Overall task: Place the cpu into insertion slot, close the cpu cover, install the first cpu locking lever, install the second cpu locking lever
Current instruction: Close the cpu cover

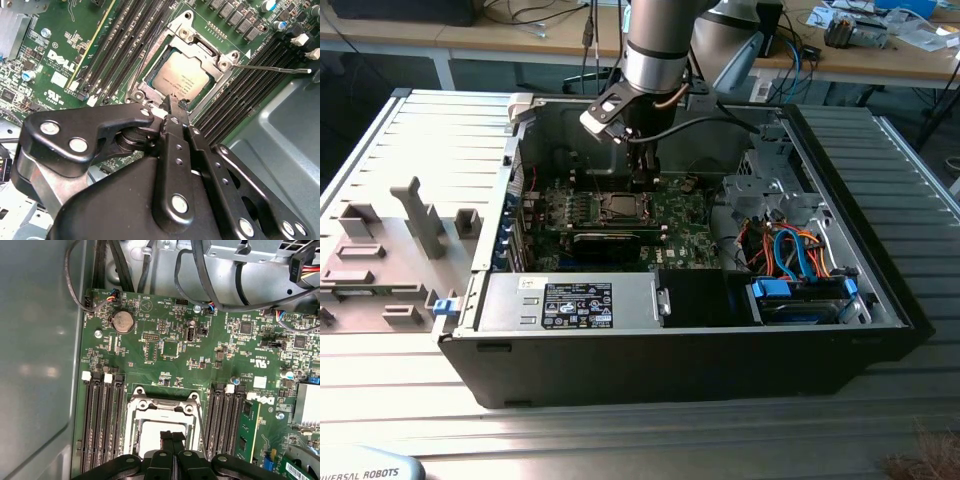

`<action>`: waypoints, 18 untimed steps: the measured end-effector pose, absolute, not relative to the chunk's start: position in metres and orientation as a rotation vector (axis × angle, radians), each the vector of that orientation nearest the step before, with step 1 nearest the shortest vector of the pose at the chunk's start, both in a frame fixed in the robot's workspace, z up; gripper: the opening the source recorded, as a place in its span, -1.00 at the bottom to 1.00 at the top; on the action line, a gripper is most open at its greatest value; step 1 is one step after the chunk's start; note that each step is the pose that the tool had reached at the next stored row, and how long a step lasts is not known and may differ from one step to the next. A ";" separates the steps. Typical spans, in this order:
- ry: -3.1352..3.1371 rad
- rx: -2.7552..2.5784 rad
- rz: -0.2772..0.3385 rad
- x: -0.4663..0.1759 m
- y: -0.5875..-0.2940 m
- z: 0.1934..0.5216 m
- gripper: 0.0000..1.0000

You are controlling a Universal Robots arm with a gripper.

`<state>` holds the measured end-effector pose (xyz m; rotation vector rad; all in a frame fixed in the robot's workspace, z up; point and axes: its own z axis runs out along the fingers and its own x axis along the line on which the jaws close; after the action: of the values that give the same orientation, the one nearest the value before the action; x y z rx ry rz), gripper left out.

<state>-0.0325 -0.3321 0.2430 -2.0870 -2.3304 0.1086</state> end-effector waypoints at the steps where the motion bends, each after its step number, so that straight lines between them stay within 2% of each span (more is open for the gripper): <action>1: -2.330 -2.087 0.108 -0.033 -0.332 0.243 -0.79; 18: -2.330 -2.087 0.109 -0.033 -0.332 0.247 -0.79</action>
<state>-0.0325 -0.3321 0.2473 -2.0870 -2.3305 0.1088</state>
